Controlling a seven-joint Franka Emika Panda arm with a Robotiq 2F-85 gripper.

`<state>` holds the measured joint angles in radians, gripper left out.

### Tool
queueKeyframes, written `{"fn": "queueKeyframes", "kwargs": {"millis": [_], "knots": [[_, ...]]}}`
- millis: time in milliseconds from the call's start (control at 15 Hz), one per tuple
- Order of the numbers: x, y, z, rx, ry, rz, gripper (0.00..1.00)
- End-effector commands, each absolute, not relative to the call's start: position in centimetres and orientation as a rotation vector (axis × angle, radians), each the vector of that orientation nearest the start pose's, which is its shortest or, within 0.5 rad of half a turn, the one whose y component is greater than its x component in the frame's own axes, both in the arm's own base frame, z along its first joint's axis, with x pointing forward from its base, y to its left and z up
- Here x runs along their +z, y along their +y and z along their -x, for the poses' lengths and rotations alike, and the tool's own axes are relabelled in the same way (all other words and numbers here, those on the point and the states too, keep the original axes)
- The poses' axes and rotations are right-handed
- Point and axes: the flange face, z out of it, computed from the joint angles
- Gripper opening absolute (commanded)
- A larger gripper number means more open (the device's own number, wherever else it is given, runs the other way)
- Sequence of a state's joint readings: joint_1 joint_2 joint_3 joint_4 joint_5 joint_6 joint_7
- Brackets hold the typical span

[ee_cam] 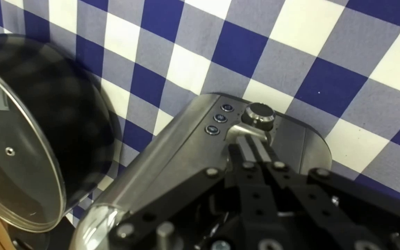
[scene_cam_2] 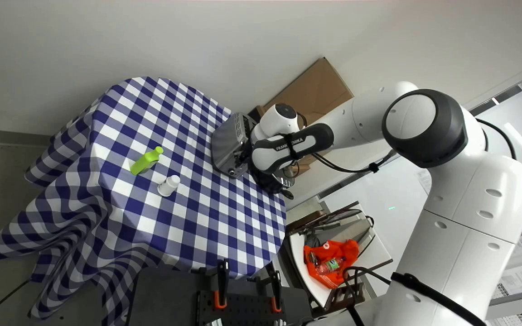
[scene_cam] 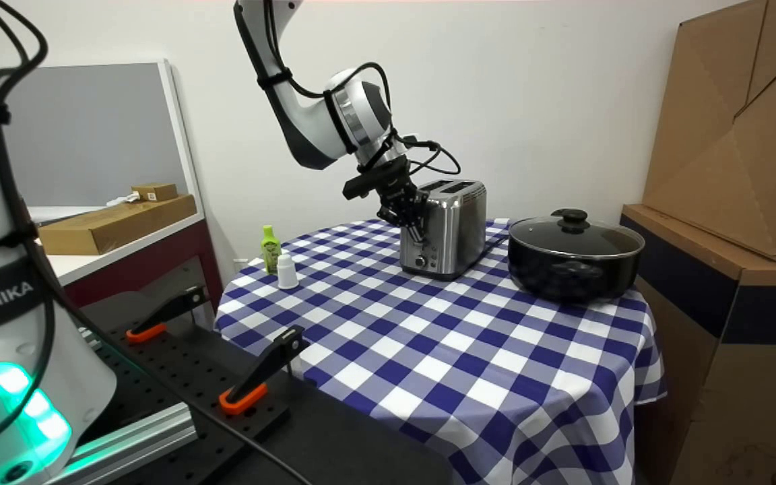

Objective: Turn on the toaster

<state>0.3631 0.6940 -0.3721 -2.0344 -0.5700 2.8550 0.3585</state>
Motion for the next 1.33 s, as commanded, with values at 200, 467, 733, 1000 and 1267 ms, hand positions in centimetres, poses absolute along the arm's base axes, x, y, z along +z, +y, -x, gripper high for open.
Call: {"fn": "queueKeyframes", "kwargs": {"millis": [200, 467, 733, 1000, 1267], "knots": [[9.4, 2.1, -59.1, -0.310, -0.484, 3.497, 0.00], [8.5, 1.9, -58.5, -0.289, -0.487, 3.494, 0.00], [7.8, 2.0, -58.2, -0.276, -0.487, 3.485, 0.00], [7.0, 1.8, -58.2, -0.269, -0.469, 3.480, 0.00], [8.7, 1.8, -58.2, -0.269, -0.423, 3.470, 0.00]]}}
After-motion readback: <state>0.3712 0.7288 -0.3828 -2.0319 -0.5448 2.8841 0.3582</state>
